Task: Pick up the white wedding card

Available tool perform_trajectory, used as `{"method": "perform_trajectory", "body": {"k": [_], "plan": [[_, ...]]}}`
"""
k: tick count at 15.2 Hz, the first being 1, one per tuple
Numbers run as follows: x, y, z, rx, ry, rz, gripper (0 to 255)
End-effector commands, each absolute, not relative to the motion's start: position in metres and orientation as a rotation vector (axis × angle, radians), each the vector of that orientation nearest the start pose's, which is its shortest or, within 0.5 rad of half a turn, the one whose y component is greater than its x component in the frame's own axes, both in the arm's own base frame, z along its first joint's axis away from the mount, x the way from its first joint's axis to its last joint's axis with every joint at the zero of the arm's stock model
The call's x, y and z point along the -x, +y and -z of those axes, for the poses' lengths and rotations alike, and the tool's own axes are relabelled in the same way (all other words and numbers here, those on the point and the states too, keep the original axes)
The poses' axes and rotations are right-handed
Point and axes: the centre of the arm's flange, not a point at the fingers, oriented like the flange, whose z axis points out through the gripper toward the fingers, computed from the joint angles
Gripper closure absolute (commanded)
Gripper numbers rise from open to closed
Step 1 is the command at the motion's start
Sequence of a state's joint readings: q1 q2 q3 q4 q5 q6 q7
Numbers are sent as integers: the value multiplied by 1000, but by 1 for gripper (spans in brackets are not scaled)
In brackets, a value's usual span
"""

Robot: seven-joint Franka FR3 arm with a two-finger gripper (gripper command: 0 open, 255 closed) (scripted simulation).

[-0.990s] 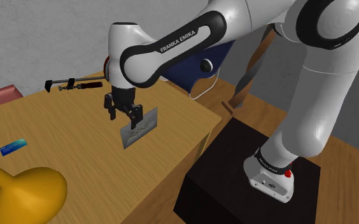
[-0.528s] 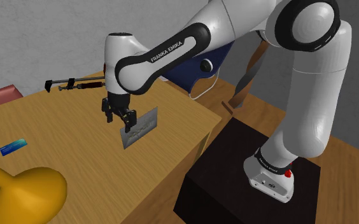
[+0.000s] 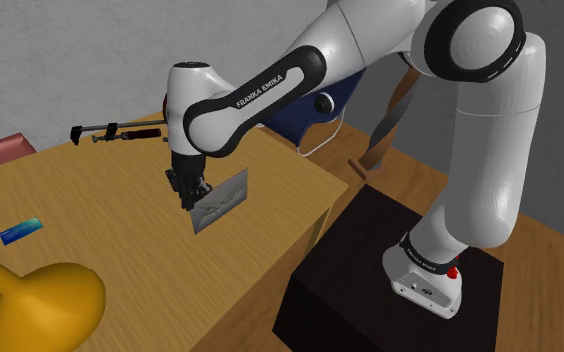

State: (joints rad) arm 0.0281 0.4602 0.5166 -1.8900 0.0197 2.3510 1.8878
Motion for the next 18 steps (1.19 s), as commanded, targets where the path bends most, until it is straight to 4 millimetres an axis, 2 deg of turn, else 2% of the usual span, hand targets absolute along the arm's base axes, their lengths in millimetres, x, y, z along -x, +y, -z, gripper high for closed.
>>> {"method": "perform_trajectory", "body": {"k": [1,6,18], "plan": [[-555,312,-296,2280,1937,-300,255],[-556,312,-296,2280,1937,-300,255],[-556,312,-359,2280,1937,-300,255]]}}
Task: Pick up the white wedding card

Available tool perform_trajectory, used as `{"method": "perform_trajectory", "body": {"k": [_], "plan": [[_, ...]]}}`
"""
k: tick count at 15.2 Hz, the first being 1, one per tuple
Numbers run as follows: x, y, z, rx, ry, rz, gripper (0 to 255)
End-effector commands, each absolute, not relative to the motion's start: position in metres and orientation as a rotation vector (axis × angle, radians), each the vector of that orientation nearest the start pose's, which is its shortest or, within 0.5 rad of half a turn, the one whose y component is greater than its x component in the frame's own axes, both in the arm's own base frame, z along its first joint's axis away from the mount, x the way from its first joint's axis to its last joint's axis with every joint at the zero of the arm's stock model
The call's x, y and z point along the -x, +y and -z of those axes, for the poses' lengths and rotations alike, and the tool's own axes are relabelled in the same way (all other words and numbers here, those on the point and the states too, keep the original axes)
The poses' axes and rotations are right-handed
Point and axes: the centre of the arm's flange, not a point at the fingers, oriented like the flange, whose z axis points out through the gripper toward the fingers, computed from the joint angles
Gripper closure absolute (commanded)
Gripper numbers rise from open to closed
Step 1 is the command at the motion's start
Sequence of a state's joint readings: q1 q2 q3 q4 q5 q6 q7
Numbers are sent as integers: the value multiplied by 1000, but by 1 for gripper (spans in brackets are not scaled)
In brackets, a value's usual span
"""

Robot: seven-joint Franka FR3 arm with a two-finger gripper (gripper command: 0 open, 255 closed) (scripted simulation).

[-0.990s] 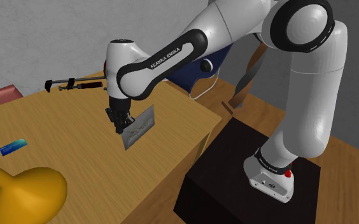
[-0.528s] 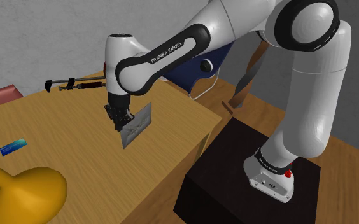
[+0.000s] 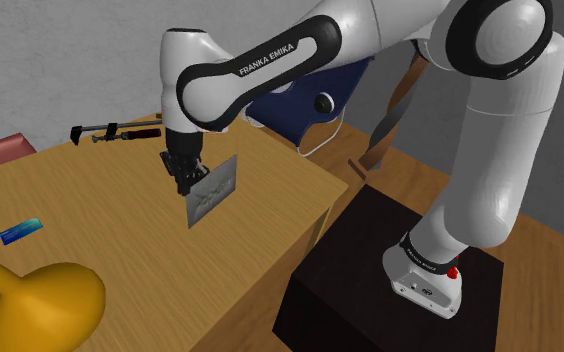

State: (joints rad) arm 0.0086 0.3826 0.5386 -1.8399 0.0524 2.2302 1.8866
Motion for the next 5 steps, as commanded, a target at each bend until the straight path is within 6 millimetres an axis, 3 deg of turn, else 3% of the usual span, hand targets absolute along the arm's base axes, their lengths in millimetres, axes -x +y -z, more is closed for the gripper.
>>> {"method": "perform_trajectory", "body": {"k": [1,5], "plan": [[-556,312,-365,2280,1937,-300,255],[-556,312,-376,2280,1937,-300,255]]}}
